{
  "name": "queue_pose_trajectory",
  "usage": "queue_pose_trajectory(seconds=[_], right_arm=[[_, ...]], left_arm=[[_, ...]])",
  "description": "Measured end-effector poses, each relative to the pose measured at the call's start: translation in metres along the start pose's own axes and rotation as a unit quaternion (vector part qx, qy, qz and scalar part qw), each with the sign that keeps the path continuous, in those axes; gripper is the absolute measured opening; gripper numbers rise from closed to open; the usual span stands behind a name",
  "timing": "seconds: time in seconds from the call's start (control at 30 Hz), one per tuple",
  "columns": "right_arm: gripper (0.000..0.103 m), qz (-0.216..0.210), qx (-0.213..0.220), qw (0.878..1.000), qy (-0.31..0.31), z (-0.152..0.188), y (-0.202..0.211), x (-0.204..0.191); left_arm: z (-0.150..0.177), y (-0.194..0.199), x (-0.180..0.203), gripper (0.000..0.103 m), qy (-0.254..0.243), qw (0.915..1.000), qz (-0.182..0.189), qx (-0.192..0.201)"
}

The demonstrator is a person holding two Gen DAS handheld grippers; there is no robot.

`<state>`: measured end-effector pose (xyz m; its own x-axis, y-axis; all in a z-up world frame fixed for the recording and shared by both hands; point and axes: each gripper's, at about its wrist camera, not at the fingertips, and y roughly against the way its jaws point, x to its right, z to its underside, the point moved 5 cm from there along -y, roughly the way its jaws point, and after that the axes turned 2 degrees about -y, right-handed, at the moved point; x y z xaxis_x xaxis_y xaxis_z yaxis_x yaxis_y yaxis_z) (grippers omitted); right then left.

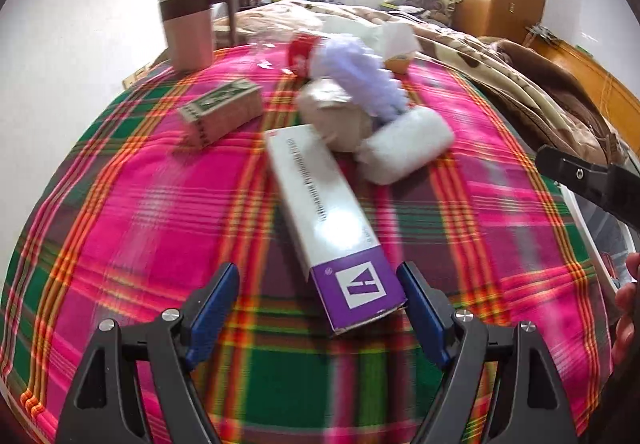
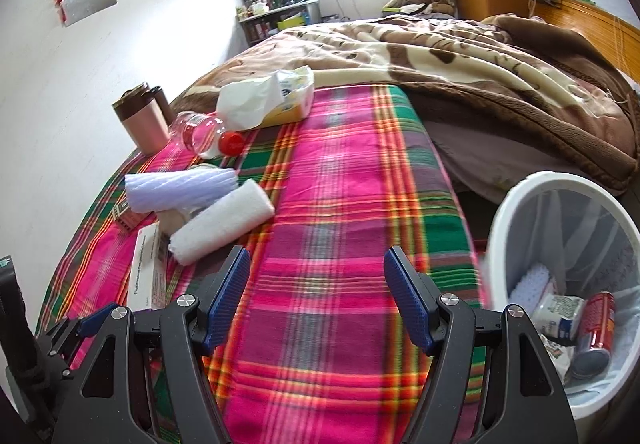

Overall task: Collect trash
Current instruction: 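Grasp the purple-and-white Fluticasone cream box with the left tool while the right tool grasps the white paper roll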

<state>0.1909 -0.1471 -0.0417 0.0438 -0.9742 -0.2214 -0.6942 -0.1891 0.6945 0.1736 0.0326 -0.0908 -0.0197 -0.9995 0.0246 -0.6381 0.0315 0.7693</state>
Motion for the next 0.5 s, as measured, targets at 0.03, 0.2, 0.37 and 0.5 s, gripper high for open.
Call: queue_pose_trajectory(seconds=[0.03, 0.2, 0.37, 0.5], right_arm=[[0.071, 0.000, -0.002, 1.000, 0.001, 0.000, -0.001, -0.001], [0.071, -0.006, -0.019, 1.000, 0.004, -0.001, -0.015, -0.012], [0.071, -0.009, -0.027, 1.000, 0.010, -0.005, -0.027, -0.027], [0.071, -0.014, -0.039, 0.999, 0.012, -0.006, -0.041, -0.038]], left_arm=[[0.000, 0.000, -0.005, 0.082, 0.003, 1.0000, -0.004, 0.000], [-0.003, 0.001, -0.027, 0.082, 0.022, 0.9997, -0.010, 0.004], [-0.010, 0.002, -0.032, 0.082, 0.023, 0.9997, 0.007, 0.010], [-0.018, 0.001, -0.031, 0.082, 0.020, 0.9996, 0.019, 0.011]])
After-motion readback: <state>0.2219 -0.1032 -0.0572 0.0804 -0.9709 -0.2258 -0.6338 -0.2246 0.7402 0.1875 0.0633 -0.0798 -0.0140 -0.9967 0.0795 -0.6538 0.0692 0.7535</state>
